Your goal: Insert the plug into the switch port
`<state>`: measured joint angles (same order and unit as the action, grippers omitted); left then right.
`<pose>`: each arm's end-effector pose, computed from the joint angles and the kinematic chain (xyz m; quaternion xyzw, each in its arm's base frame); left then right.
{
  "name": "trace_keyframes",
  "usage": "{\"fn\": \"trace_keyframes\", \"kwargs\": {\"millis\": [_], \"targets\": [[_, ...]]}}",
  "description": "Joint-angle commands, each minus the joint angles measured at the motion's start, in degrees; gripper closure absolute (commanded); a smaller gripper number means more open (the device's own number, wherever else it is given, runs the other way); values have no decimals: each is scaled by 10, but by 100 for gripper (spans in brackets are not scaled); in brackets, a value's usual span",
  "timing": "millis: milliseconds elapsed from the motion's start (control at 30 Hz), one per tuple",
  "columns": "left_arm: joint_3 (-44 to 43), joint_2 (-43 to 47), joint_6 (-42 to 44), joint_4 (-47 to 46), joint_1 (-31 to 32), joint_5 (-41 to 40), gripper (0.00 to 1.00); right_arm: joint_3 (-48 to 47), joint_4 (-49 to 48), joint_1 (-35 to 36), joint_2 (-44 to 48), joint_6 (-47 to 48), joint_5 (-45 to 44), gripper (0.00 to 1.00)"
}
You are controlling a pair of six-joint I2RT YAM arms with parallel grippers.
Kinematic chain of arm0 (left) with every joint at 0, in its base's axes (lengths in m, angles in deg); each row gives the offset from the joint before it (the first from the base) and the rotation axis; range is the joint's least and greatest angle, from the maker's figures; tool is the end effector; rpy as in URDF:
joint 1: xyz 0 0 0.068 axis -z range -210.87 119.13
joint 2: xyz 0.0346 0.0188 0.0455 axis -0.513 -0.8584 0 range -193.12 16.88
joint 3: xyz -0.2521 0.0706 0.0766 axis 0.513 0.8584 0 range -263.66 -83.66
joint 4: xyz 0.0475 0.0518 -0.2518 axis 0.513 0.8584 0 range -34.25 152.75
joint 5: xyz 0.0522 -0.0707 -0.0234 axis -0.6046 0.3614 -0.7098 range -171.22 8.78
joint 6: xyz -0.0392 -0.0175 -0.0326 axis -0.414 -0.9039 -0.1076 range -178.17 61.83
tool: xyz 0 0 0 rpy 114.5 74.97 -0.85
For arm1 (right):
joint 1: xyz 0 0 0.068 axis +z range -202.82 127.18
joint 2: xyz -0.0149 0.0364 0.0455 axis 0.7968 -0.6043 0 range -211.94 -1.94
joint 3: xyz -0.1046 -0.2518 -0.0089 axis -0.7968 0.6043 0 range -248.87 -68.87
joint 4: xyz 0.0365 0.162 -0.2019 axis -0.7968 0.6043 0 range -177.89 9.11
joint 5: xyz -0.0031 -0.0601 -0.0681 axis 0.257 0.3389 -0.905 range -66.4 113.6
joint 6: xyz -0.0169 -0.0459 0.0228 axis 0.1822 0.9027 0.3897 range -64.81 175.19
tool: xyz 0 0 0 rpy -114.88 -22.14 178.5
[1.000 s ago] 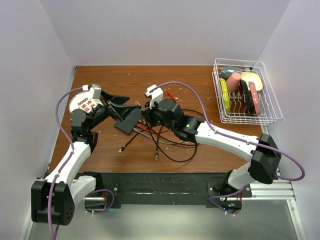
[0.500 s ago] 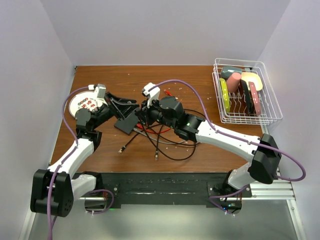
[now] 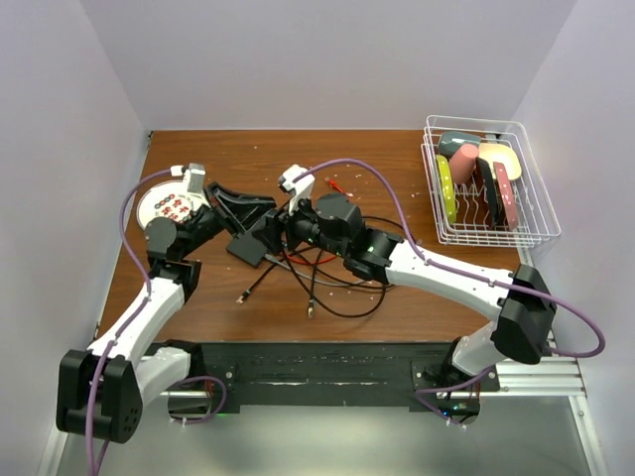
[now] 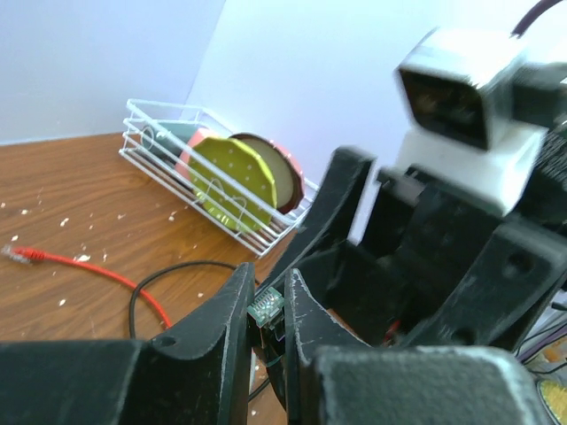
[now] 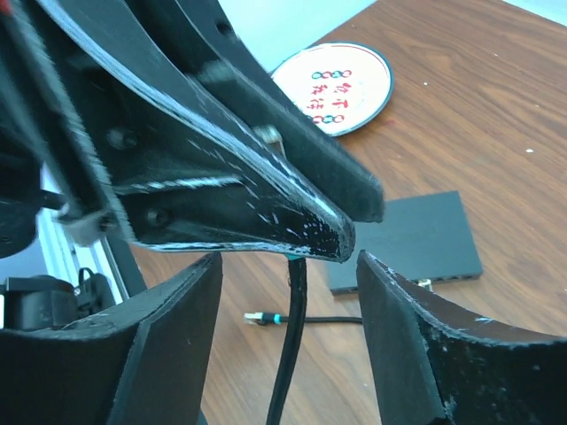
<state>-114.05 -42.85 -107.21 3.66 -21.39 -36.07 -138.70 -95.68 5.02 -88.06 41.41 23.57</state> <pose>0.2142 -0.0612 0.3121 0.1277 0.5893 -0.5612 0.5670 0.1930 0.3069 0.3494 -0.2841 0.7024 0.3817 0.5294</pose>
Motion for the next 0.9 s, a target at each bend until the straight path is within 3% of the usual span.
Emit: {"fn": "trace_keyframes", "kwargs": {"millis": [0,67,300,433,567,767,867], "targets": [[-64,42,-6,48,11,-34,100,-9,-29,15,-18,-15,-27,33],[-92,54,-5,74,11,-37,100,-15,-17,18,-27,-12,-51,33],[-201,62,-31,139,11,2,100,19,-7,27,2,-19,-264,33],[-244,72,-52,155,11,35,100,85,-66,27,58,-4,-429,34],[-288,93,-68,175,11,50,100,99,-147,27,84,82,-526,34],[-398,99,-34,282,11,64,100,54,-186,-4,83,197,-574,34],[-448,96,-25,313,11,74,100,43,-188,-47,94,208,-560,34]]}}
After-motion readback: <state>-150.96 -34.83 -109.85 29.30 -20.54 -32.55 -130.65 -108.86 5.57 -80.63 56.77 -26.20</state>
